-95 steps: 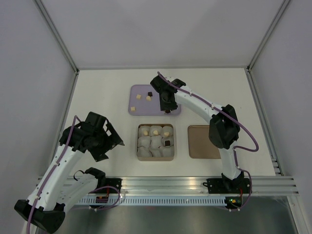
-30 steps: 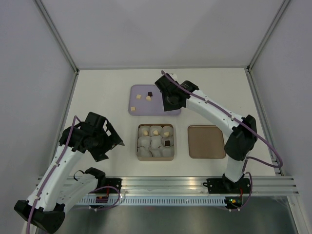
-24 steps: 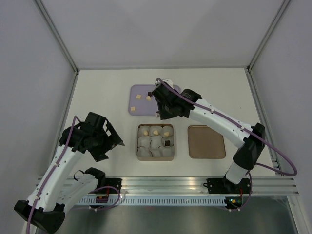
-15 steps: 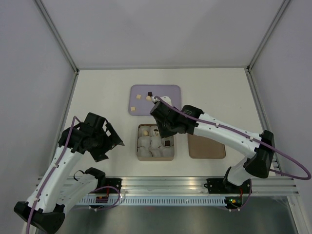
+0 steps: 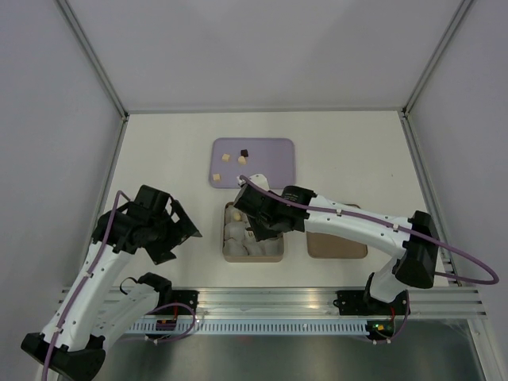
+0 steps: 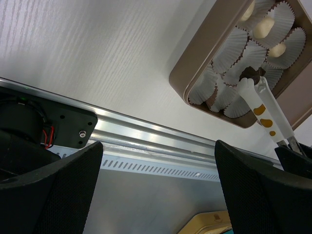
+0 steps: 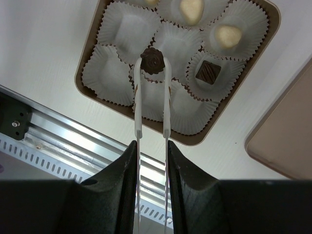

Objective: Pack the chocolate

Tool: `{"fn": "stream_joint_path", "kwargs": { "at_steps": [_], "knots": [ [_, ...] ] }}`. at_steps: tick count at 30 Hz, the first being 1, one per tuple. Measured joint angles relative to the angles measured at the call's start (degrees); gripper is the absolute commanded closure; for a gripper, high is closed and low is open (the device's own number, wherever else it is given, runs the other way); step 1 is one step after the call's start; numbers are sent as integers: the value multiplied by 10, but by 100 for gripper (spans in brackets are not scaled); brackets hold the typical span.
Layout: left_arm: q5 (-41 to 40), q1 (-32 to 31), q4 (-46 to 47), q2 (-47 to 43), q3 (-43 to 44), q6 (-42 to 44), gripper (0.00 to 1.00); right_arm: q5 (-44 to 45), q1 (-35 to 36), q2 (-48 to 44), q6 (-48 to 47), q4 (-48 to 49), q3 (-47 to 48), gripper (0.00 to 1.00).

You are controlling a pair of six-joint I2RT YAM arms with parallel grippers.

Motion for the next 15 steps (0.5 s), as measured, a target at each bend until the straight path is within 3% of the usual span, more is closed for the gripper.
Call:
{"fn": "stream_joint_path", "kwargs": {
  "at_steps": [15],
  "knots": [
    [0,0,0,-2,-2,0,0,9,0,42,0,9,-8,85]
  ]
}}
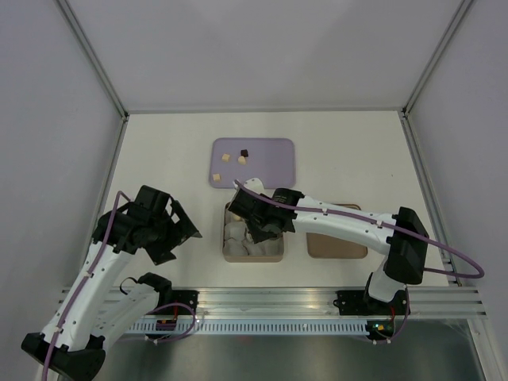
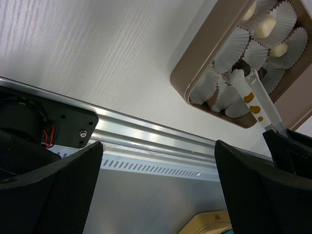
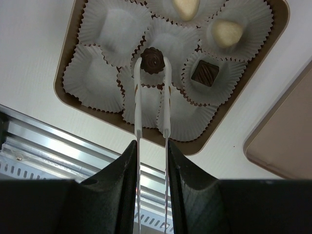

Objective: Pack the chocolate

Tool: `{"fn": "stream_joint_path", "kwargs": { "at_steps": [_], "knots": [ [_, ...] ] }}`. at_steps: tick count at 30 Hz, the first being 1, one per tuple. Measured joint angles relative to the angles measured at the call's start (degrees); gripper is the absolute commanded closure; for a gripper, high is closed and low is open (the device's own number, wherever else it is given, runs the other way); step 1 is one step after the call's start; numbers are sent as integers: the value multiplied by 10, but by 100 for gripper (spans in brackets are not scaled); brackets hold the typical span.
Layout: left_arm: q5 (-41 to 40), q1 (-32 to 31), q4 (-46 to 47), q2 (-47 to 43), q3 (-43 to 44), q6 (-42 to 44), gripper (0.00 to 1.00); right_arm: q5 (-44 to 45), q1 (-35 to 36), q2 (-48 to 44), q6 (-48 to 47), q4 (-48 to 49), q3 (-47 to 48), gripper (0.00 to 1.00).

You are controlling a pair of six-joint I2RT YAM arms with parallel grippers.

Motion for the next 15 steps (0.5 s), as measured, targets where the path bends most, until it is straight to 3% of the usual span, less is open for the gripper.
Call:
{"fn": "stream_joint_path", "kwargs": {
  "at_steps": [15],
  "knots": [
    [0,0,0,-1,-5,0,0,7,0,35,4,0,0,85]
  ]
}}
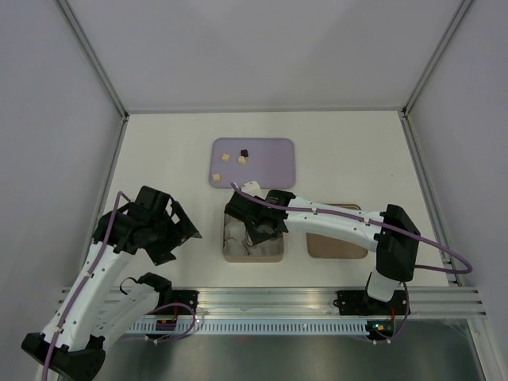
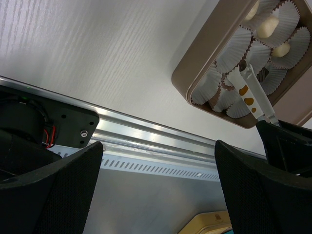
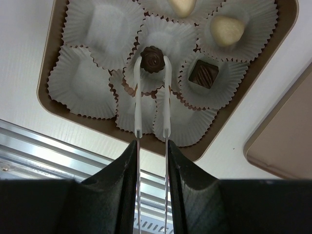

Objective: Pack the chocolate

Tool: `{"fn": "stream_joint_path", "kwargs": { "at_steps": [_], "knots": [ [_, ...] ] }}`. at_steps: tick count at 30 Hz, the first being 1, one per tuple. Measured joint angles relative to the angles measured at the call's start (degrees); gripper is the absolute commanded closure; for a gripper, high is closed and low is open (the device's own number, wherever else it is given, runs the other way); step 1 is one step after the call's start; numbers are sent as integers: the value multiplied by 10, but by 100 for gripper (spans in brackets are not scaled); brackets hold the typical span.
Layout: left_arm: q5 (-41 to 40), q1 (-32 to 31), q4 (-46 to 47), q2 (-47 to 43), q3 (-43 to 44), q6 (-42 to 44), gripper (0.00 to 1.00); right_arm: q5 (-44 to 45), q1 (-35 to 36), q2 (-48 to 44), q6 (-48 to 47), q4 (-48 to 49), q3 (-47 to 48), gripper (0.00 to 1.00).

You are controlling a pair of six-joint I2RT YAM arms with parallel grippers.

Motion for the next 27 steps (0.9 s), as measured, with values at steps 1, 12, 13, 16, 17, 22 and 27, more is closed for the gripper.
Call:
{"fn": "stream_joint_path", "kwargs": {
  "at_steps": [1,12,13,16,17,22,27],
  "knots": [
    [0,0,0,0,0,0,0,1,0,2,0,0,0,84],
    [0,0,0,-2,0,0,0,12,0,5,11,-1,7,69],
    [0,0,0,-2,0,0,0,12,0,6,12,0,8,67],
    [0,0,0,-2,0,0,0,12,0,9,13,0,14,64],
    [0,0,0,-2,0,0,0,12,0,10,14,0,15,63],
    [0,0,0,-3,0,0,0,15,0,12,14,-1,17,58],
    [0,0,0,-5,0,0,0,23,0,12,14,-5,21,58]
  ]
}}
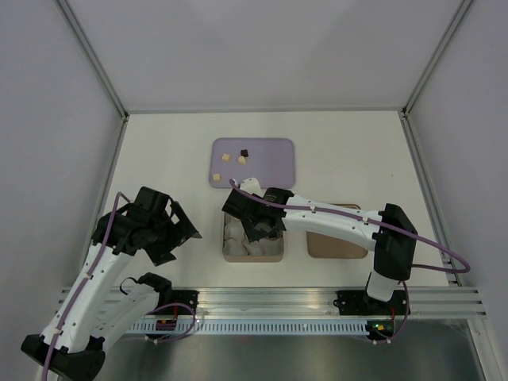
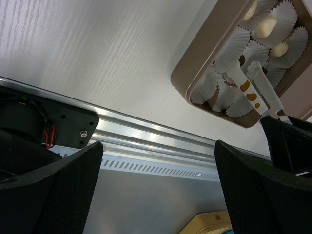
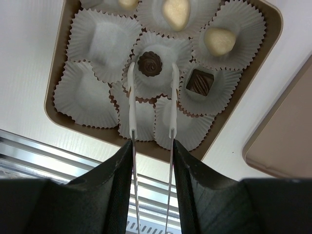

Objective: Pack the chocolate

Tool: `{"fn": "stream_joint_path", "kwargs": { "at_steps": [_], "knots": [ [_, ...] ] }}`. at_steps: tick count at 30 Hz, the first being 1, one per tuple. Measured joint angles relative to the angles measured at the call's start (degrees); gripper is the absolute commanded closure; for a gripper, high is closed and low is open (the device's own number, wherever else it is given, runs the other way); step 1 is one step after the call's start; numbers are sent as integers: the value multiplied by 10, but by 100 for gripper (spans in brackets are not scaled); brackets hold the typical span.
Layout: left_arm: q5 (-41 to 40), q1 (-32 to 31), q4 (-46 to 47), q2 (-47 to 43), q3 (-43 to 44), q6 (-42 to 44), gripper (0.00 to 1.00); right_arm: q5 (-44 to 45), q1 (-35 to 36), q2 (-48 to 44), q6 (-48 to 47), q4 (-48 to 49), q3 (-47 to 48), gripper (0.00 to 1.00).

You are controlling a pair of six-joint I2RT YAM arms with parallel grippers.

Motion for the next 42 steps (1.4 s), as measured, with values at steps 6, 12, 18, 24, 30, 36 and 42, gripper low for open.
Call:
{"fn": "stream_joint_path", "kwargs": {
  "at_steps": [6,12,18,24,30,36,42],
  "knots": [
    [0,0,-1,-3,0,0,0,13,0,0,0,-27,46,60],
    [0,0,-2,-3,0,0,0,42,0,-18,9,-70,112,60],
    [0,0,-2,2,7,0,0,58,-36,-34,-7,-82,202,60],
    [0,0,-2,3,9,0,0,63,-134,36,-58,-46,329,60],
    [-1,0,-2,0,9,-1,0,61,-191,145,-95,21,395,59],
    [-5,0,-1,-1,14,-1,0,53,-211,222,-118,81,399,59],
    [-11,0,4,-1,17,-1,1,48,-233,282,-145,125,417,58]
  ]
}}
